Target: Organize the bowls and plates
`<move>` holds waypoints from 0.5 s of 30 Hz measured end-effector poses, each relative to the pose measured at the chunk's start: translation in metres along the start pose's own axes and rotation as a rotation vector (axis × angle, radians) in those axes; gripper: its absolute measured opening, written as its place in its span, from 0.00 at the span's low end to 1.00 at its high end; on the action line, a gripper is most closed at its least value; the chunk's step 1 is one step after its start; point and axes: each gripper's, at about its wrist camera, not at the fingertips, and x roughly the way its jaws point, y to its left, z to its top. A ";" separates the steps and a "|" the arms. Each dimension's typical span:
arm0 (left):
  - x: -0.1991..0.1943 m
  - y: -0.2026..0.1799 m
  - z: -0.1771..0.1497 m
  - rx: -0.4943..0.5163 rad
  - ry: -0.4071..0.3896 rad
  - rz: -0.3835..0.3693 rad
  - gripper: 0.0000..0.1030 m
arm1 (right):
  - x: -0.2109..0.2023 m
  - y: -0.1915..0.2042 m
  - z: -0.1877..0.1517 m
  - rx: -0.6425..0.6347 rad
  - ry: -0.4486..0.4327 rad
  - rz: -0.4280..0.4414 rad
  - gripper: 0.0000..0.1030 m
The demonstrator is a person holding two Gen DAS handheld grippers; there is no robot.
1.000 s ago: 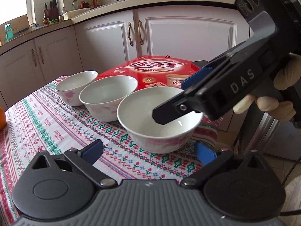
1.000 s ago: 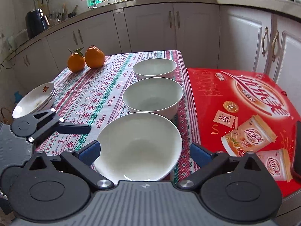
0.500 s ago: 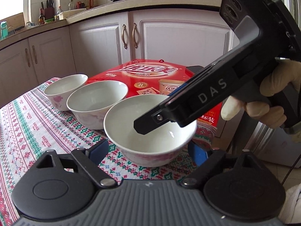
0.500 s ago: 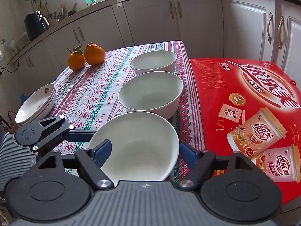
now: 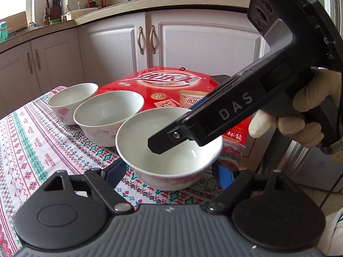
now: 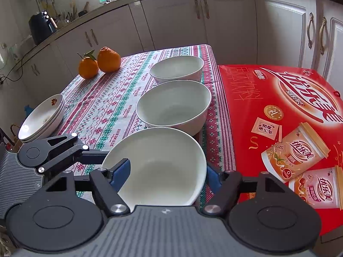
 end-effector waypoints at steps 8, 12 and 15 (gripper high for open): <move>-0.002 0.001 0.000 -0.008 0.008 0.004 0.83 | -0.003 0.005 0.001 0.000 -0.007 0.005 0.76; -0.007 0.003 -0.002 -0.019 0.014 0.004 0.83 | -0.004 0.011 0.002 -0.009 -0.006 0.016 0.76; -0.014 0.005 -0.005 -0.025 0.018 0.013 0.83 | -0.004 0.018 0.002 -0.017 -0.003 0.031 0.76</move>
